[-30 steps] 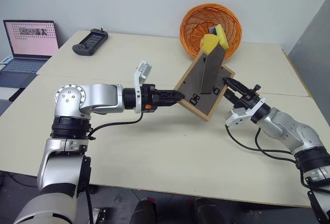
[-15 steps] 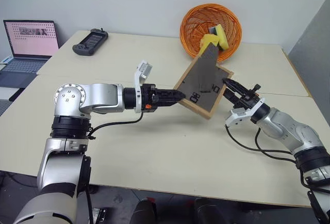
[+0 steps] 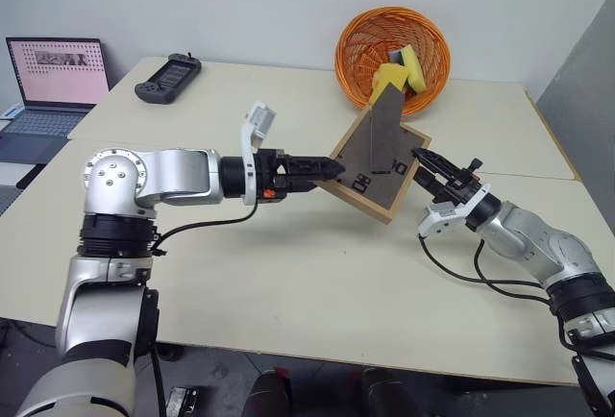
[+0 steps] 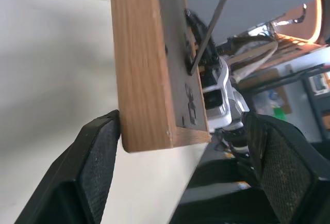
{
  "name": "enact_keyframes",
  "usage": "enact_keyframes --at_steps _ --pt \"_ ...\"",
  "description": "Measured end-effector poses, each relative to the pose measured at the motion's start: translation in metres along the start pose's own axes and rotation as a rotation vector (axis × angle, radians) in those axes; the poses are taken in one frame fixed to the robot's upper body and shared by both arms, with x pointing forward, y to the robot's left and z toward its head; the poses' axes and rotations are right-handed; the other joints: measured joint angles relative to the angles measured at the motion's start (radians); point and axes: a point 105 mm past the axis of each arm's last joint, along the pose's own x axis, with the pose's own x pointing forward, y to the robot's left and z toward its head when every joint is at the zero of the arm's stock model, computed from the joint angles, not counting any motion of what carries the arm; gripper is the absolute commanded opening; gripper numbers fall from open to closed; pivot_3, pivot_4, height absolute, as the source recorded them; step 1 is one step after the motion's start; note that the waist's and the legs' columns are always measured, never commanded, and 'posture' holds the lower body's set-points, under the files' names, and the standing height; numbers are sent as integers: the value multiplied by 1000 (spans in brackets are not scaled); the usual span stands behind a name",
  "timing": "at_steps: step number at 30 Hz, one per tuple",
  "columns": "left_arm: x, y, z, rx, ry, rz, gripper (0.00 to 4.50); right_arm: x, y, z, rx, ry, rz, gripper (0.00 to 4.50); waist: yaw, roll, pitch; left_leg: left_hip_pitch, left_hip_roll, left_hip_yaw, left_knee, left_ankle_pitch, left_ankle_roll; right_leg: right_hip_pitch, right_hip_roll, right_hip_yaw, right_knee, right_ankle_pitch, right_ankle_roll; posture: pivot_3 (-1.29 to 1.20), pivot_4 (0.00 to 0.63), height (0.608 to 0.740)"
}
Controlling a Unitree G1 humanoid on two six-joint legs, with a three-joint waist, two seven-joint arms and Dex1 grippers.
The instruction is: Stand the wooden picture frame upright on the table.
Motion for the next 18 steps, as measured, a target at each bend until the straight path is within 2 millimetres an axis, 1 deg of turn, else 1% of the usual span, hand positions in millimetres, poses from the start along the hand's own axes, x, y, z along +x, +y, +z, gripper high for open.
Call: enact_keyframes --at_steps 3,5,8,10,11,14,18 --pt "-13 -1 10 114 -93 32 3922 -1 4 -1 13 0 23 1461 0 0 0 0 0 0 0 0 0 0 0 0 0 0 0 0 150 740" --pt "-23 2 13 217 -143 78 3922 0 6 -2 68 14 35 1461 -2 0 0 0 0 1 0 0 0 0 0 0 -1 0 0 0 150 740" --pt "-39 1 7 452 -176 150 3922 7 9 -3 233 46 50 1461 -8 0 0 0 1 1 -2 0 0 2 0 0 -2 0 0 0 150 740" --pt "-41 -2 0 544 -191 154 3922 15 11 -2 350 59 60 1461 -7 0 0 1 1 1 -1 0 0 4 0 0 -2 0 -1 0 150 740" --pt "-42 -1 -6 567 -202 165 3922 20 12 0 430 67 67 1461 -8 0 0 1 2 0 -1 -2 3 4 0 0 -3 0 -1 0 150 740" --pt "-41 3 -21 577 -221 178 3922 29 19 2 609 88 100 1461 -4 0 0 1 1 -2 -1 -2 4 4 0 -2 -3 0 -1 0 150 740" --pt "-46 10 -28 566 -275 235 3922 37 27 9 854 98 164 1461 -1 0 0 1 2 -3 -1 -2 4 4 0 -3 -3 0 -1 0 150 740"
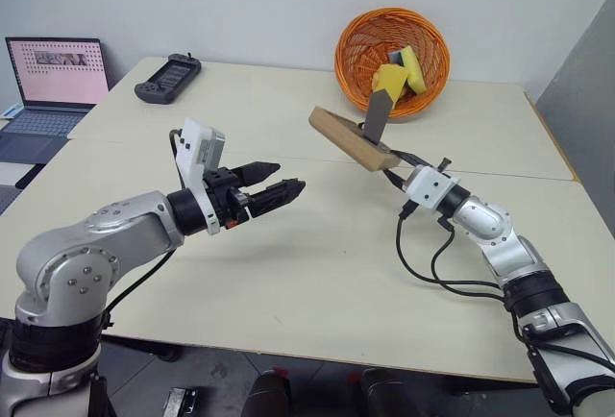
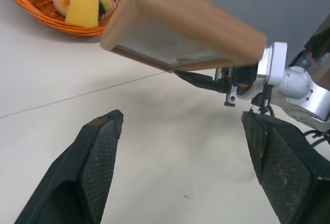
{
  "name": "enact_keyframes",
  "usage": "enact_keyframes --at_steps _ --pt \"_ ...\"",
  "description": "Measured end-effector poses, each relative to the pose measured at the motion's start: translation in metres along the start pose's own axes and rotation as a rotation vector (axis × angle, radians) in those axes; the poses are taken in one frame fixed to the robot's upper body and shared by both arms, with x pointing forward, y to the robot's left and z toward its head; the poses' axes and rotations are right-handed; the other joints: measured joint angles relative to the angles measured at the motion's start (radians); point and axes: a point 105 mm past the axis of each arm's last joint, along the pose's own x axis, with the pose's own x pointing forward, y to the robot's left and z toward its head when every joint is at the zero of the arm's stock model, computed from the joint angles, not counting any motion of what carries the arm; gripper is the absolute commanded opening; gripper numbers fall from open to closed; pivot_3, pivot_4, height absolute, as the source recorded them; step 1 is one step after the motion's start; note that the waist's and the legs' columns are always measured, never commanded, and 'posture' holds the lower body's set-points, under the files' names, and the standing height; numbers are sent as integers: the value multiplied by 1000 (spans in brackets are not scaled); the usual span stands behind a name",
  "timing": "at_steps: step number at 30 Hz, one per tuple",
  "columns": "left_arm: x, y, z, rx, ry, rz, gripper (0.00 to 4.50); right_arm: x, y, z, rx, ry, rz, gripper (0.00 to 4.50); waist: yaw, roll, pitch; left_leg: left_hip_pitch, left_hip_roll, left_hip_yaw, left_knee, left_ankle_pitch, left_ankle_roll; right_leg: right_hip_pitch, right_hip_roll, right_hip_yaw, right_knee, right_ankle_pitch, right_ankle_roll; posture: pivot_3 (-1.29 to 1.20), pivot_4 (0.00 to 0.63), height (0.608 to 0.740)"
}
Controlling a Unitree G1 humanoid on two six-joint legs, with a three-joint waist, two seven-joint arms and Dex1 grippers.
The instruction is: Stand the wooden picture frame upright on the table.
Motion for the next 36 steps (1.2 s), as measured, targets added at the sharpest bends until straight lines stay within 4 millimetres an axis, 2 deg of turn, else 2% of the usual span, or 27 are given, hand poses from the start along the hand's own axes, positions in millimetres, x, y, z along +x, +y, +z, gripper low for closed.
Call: enact_keyframes --at_steps 5,11,18,27,36 --pt "-8 6 1 15 -37 68 3922 6 20 -2 316 33 98 1461 1 0 0 0 0 -1 0 0 0 0 0 -1 0 0 0 0 150 740" --pt "-9 5 6 27 -55 80 3922 -3 36 -16 627 104 139 1461 3 0 0 0 0 -1 -1 0 0 0 0 -1 0 0 0 0 150 740" --pt "-6 4 17 59 -77 60 3922 -10 65 10 881 14 340 1461 -1 1 0 0 1 0 -1 0 0 -1 2 -1 -1 -1 -1 0 150 740" --pt "-7 9 15 48 -52 62 3922 -2 80 21 989 -28 402 1461 -1 1 1 0 1 0 -2 0 0 -1 2 -1 -2 -1 -1 0 150 740" --pt "-12 7 18 41 -34 51 3922 -1 99 12 1044 -15 429 1461 -1 1 1 0 1 0 -2 0 0 -1 2 -1 -2 -1 -1 0 150 740"
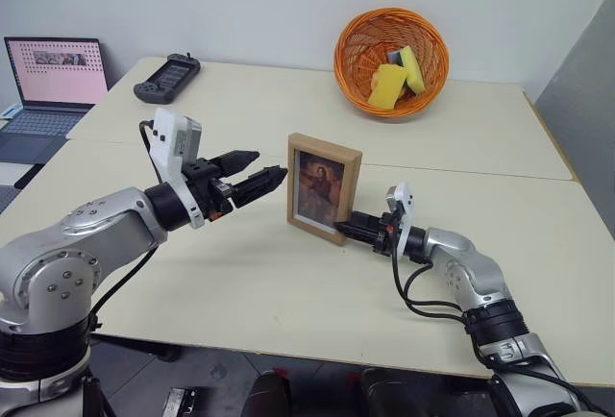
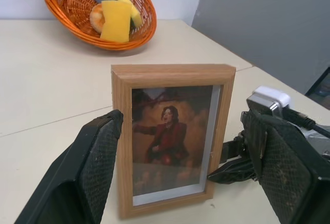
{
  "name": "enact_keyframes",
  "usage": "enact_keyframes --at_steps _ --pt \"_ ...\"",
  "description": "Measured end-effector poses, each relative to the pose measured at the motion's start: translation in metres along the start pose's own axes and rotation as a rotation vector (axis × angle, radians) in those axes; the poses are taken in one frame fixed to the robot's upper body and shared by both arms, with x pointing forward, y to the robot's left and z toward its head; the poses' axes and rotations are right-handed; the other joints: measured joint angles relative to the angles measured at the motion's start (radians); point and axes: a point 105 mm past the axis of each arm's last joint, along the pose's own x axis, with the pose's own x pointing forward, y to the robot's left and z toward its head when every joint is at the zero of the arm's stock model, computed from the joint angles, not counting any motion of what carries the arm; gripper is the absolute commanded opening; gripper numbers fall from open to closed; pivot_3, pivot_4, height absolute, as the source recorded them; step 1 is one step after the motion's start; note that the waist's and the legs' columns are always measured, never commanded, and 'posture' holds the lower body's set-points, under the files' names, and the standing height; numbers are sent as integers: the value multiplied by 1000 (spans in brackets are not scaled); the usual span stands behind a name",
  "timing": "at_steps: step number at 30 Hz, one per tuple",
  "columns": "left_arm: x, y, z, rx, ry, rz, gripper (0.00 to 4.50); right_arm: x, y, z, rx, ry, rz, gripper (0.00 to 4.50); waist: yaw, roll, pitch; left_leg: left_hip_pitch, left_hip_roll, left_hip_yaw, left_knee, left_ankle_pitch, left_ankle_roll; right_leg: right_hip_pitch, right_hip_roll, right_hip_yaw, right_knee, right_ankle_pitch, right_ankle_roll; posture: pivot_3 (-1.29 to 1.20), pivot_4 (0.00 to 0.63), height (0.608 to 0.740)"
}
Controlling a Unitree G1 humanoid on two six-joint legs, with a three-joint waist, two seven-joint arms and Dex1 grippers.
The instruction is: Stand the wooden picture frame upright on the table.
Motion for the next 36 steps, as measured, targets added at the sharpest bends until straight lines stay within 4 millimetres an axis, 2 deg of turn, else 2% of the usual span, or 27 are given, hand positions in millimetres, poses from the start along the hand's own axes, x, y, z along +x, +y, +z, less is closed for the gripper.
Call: enact_keyframes --at_steps 7,12,18,27,36 --pt "-12 -17 -5 -69 79 -137 3922 0 -1 -5 -17 10 10 1461 -1 0 0 0 0 0 -1 0 0 0 0 0 0 -1 -1 0 150 740" --pt "-19 -21 -12 -96 137 -172 3922 -1 -2 -5 -24 12 14 1461 -1 0 0 0 0 0 -1 0 0 0 0 0 -1 -2 -2 0 150 740" --pt "-25 -17 -23 -97 189 -153 3922 -1 -2 -5 -24 13 15 1461 0 0 0 0 0 0 -1 0 0 0 0 0 -1 -2 -2 0 150 740" --pt "-40 -4 -39 17 303 -97 3922 -2 -2 -5 -25 15 17 1461 0 1 0 1 1 0 -6 0 0 0 0 -1 -5 -2 -3 0 150 740" --pt "-45 -5 -43 90 334 -113 3922 -1 2 -4 -39 22 19 1461 1 1 0 1 1 0 -11 0 0 0 0 -1 -7 -2 -3 0 150 740"
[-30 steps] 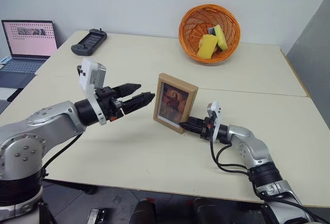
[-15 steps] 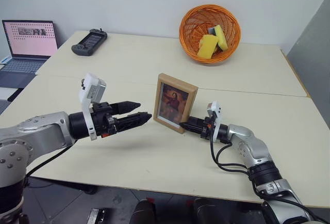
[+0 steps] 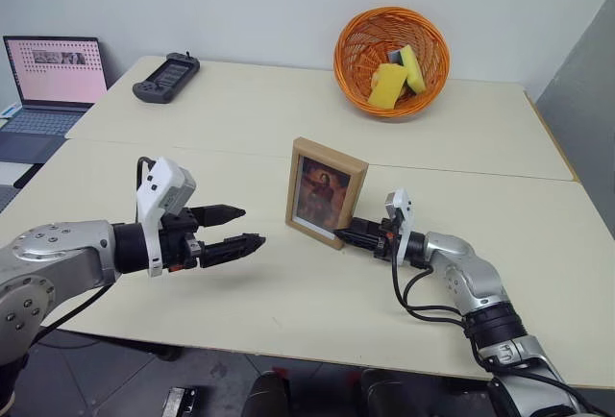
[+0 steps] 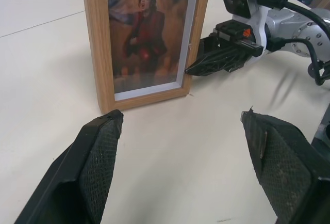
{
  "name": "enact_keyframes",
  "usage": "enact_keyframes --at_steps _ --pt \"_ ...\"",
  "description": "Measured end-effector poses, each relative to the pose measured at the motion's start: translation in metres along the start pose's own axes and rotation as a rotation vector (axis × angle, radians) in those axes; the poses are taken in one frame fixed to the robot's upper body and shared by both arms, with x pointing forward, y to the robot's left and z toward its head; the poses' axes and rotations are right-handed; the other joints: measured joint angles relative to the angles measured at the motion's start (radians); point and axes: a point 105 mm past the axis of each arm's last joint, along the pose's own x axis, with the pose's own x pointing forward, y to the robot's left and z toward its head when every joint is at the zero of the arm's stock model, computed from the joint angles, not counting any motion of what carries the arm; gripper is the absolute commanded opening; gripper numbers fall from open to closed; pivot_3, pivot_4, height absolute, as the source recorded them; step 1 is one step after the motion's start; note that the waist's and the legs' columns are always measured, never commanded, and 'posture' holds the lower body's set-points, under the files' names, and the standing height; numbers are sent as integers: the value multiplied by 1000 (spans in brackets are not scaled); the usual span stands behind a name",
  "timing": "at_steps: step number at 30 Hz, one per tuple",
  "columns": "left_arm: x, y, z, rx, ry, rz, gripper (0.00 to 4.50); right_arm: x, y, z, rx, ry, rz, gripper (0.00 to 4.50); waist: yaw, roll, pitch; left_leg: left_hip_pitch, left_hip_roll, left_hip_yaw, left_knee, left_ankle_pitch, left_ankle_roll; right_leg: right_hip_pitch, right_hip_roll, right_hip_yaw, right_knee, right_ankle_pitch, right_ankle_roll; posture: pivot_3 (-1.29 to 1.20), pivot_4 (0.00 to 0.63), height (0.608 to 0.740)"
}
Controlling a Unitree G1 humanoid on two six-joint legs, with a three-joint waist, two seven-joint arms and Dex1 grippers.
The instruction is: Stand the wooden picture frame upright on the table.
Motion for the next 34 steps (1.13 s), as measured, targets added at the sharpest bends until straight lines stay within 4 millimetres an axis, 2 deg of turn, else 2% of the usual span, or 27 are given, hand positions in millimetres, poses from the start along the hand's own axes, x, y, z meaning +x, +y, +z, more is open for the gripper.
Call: enact_keyframes --at_steps 2,3,4,8,11,20,25,31,34 --pt "0 0 1 7 -5 2 3922 0 0 0 -1 2 -2 1461 0 0 0 0 0 0 0 0 0 0 0 0 0 0 0 0 150 740" --pt "0 1 2 13 -11 1 3947 0 0 0 -2 3 -2 1950 0 0 0 0 0 0 0 0 0 0 0 0 0 0 0 0 150 740" --pt "1 0 3 16 -14 0 3947 0 0 0 -3 4 -4 2003 0 0 0 0 0 0 0 0 0 0 0 0 0 0 0 0 150 740" --pt "1 1 3 19 -16 -1 3947 -2 -7 -12 28 51 -43 2880 0 0 0 0 0 0 0 0 0 0 0 0 0 0 0 0 150 740" --pt "2 0 4 20 -28 -4 3947 -3 -9 -14 21 61 -55 3521 0 0 0 0 0 0 0 0 0 0 0 0 0 0 0 0 150 740" --pt "8 1 2 -2 -51 3 3947 -8 -9 -15 14 76 -61 3521 0 0 0 0 0 0 0 0 0 0 0 0 0 0 0 0 150 740" --pt "10 8 8 -14 -96 52 3947 -19 -13 -12 9 82 -85 3521 1 0 0 0 0 0 0 0 0 0 0 0 -1 0 0 0 150 740" --pt "13 9 6 -68 -147 83 3947 -56 -14 5 41 12 -211 3521 2 1 1 -1 0 -1 -1 0 0 0 0 0 -2 0 0 0 150 740" --pt "14 8 7 -71 -186 98 3947 -76 -11 4 81 -10 -284 3521 3 1 1 -1 0 0 -1 0 0 1 0 0 -3 0 0 0 150 740"
